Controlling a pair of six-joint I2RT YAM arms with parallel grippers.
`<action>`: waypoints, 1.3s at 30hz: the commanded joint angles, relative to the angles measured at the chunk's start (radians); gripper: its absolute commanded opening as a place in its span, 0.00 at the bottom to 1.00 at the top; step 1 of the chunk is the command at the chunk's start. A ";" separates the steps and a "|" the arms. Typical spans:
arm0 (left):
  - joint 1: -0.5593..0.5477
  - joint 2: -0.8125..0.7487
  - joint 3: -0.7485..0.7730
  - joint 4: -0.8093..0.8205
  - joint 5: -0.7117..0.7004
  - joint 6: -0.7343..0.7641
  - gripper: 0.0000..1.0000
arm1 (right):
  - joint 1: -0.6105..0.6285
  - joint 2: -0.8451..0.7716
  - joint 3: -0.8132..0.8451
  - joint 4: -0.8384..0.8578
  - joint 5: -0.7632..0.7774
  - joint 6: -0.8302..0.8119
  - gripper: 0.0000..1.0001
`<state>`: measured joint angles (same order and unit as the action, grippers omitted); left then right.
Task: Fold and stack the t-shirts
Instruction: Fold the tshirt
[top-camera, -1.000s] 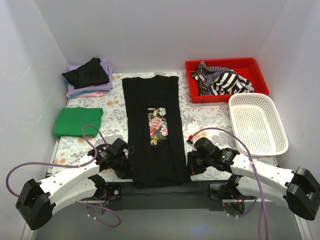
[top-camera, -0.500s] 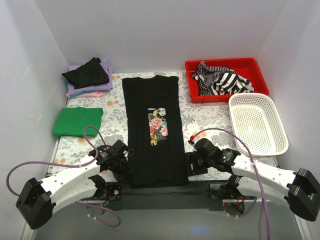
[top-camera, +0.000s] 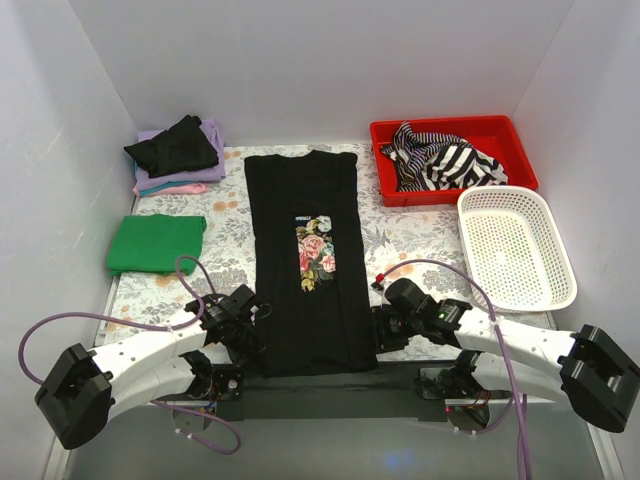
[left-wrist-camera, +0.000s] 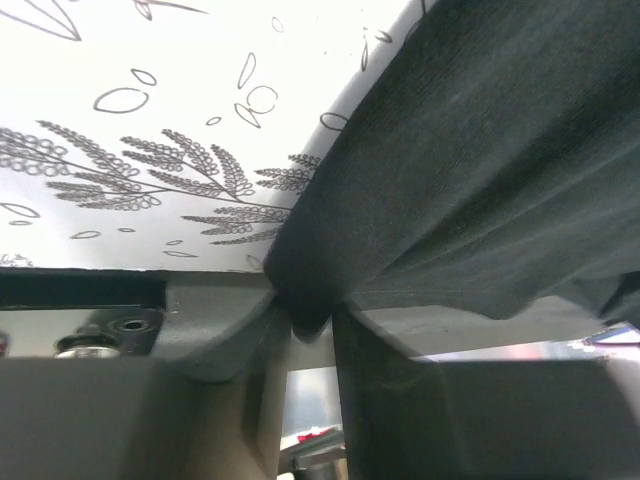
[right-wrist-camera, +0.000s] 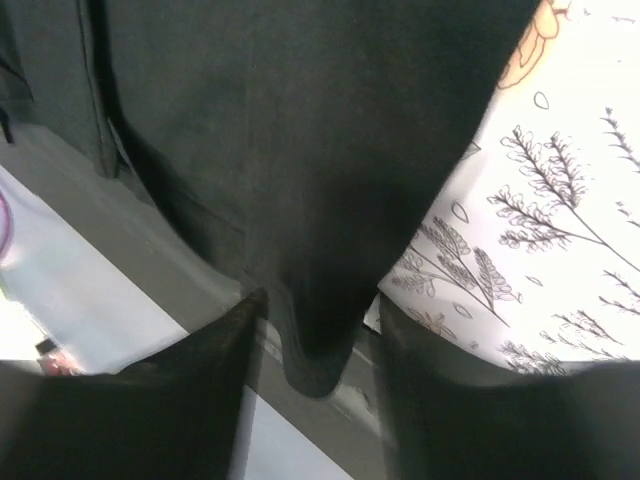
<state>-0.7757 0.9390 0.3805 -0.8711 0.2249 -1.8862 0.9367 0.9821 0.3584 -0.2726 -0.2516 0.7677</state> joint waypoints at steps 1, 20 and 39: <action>-0.010 -0.002 -0.019 0.032 0.019 -0.011 0.05 | 0.005 0.038 -0.038 0.064 -0.038 0.025 0.39; -0.020 0.086 0.290 -0.058 -0.071 0.064 0.00 | 0.020 0.029 0.214 -0.037 0.028 -0.107 0.01; 0.085 0.306 0.600 -0.123 -0.355 0.209 0.00 | -0.108 0.236 0.497 -0.152 0.198 -0.350 0.01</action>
<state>-0.7322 1.2308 0.9260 -0.9894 -0.0326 -1.7405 0.8642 1.2053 0.7891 -0.4149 -0.0834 0.4870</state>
